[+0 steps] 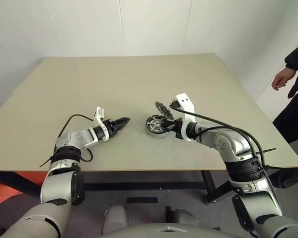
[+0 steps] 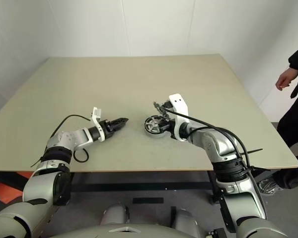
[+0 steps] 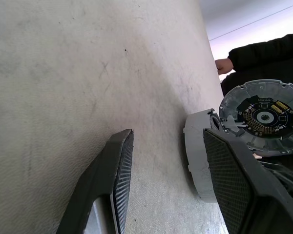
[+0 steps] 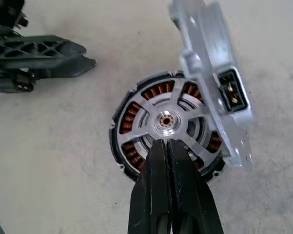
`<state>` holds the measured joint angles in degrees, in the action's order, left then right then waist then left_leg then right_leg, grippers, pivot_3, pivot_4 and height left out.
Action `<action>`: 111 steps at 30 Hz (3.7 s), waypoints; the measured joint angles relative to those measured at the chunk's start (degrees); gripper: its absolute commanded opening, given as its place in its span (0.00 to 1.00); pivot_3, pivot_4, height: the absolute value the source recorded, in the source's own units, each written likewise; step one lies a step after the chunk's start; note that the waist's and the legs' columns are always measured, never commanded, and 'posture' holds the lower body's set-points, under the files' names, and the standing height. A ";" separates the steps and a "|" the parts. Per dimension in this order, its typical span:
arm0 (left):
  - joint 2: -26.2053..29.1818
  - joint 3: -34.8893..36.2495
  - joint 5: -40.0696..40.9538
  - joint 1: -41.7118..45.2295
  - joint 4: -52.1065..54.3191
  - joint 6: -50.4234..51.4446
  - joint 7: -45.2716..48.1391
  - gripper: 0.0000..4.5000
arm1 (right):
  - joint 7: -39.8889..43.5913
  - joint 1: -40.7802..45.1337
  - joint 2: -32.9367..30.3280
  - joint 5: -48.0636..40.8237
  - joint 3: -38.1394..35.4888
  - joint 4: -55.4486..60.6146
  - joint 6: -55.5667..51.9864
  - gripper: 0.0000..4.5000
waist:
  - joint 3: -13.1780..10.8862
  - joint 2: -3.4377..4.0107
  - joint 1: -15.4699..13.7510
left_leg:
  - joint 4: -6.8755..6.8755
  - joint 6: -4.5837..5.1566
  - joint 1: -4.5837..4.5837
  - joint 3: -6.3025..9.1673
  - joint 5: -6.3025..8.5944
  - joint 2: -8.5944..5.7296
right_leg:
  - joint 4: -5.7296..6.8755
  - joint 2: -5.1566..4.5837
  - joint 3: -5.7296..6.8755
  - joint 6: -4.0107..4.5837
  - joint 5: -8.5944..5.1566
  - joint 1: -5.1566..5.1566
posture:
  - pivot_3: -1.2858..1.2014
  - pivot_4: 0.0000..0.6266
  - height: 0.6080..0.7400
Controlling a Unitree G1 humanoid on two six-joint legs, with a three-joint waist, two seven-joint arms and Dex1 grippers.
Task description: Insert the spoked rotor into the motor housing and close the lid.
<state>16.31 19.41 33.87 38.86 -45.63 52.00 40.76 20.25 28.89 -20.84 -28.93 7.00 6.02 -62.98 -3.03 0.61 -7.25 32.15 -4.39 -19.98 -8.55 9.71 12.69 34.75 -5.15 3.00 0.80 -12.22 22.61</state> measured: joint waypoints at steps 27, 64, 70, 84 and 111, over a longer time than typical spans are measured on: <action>0.01 0.21 0.03 -0.67 1.22 0.33 -0.36 0.54 | 2.18 2.38 2.80 4.04 -1.52 -0.28 1.59 0.01 | 0.00 0.00 0.14 | -0.02 0.03 0.03 -0.01 0.02 0.02 | 0.00 0.02 -0.01 0.00 0.00 -0.01 | 0.52 0.00 1.00; -0.21 0.35 0.11 -1.42 2.49 0.61 -1.13 0.54 | 6.26 0.13 4.25 9.13 -0.84 -11.44 12.46 0.01 | 0.01 0.00 0.18 | -0.14 0.10 0.25 -0.03 0.06 0.00 | -0.12 0.01 -0.02 -0.02 -0.04 -0.29 | 0.52 0.00 1.00; -0.29 0.45 0.20 -1.65 3.13 0.95 -1.15 0.54 | 9.26 -4.50 -0.84 8.67 0.83 -0.55 9.81 0.01 | -0.01 0.02 0.12 | -0.15 0.13 0.24 -0.03 0.08 0.00 | -0.15 0.02 -0.03 -0.02 -0.04 -0.24 | 0.52 0.00 1.00; -0.75 0.36 -0.02 -1.40 2.21 -0.31 -1.17 0.54 | 11.99 -2.85 -11.59 11.10 0.03 1.96 10.76 0.01 | -0.03 0.03 0.07 | -0.09 0.13 0.23 -0.04 0.08 -0.01 | -0.14 0.01 -0.02 -0.04 -0.05 -0.25 | 0.52 0.00 1.00; -0.49 0.64 0.28 -1.48 2.26 -0.29 -1.06 0.54 | 9.93 3.36 4.55 17.20 3.98 -4.70 10.48 0.01 | -0.05 0.08 0.20 | -0.07 0.14 0.21 -0.03 0.08 0.02 | -0.08 0.02 -0.01 -0.01 -0.03 -0.16 | 0.52 0.00 1.00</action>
<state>15.82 20.06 34.15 37.38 -43.37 51.71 39.70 30.18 32.25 -16.28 -11.73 10.97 1.32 -52.50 -3.08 0.69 -7.05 32.08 -4.25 -19.77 -8.58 9.79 12.71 34.67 -5.12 2.99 0.80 -12.25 22.45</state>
